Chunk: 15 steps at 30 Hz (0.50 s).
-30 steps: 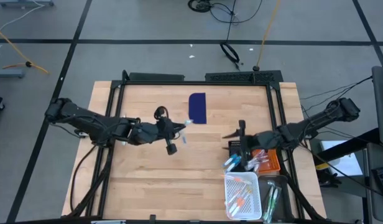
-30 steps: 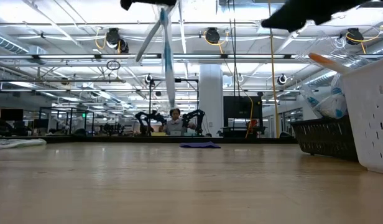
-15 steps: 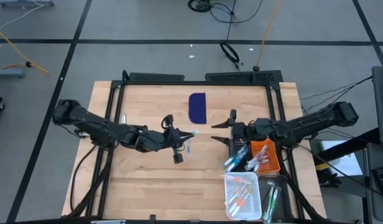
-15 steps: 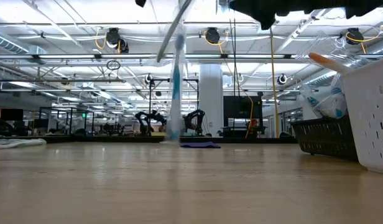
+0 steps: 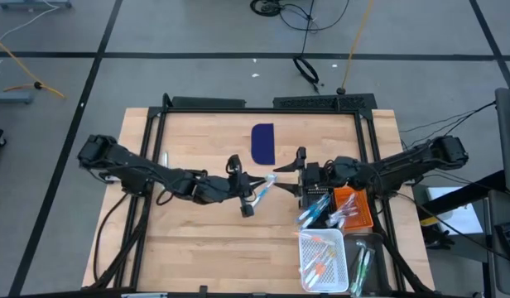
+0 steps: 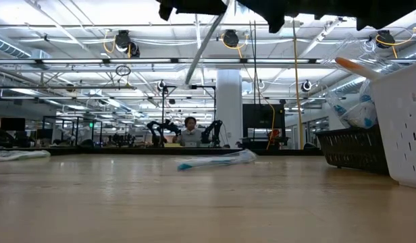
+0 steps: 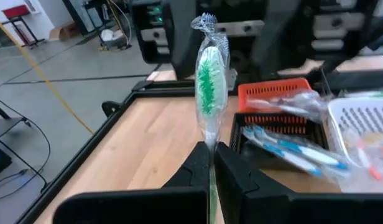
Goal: Pick & Place Toothbrushes
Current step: Put the green toothbrush into the black bin
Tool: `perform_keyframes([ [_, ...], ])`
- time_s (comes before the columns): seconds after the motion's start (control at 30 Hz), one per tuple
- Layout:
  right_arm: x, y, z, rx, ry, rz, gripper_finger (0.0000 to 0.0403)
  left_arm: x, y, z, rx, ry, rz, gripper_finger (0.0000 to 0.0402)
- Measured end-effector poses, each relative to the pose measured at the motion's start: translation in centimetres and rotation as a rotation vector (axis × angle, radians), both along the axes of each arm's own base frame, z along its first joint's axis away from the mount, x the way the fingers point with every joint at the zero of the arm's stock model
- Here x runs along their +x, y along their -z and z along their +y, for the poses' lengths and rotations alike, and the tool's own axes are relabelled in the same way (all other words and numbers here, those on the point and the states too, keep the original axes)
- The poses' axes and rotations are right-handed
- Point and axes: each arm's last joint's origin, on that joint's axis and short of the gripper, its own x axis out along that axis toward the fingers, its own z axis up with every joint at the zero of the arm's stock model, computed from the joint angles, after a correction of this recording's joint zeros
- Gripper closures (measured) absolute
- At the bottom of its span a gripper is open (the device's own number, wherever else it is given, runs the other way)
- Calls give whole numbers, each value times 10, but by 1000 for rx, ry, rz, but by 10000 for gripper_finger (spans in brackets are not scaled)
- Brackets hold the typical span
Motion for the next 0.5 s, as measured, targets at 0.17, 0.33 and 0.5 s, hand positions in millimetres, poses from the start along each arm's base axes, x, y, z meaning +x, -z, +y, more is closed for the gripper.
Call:
perform_keyframes([
  [0.17, 3, 2, -1, -2, 4, -11, 222, 11, 6, 5, -12, 16, -36, 392],
  [0.33, 3, 2, -1, -1, 8, -10, 228, 20, 11, 10, -18, 61, -59, 398],
  [0.5, 3, 5, -1, -11, 10, 16, 301, 21, 10, 15, -29, 44, -68, 387],
])
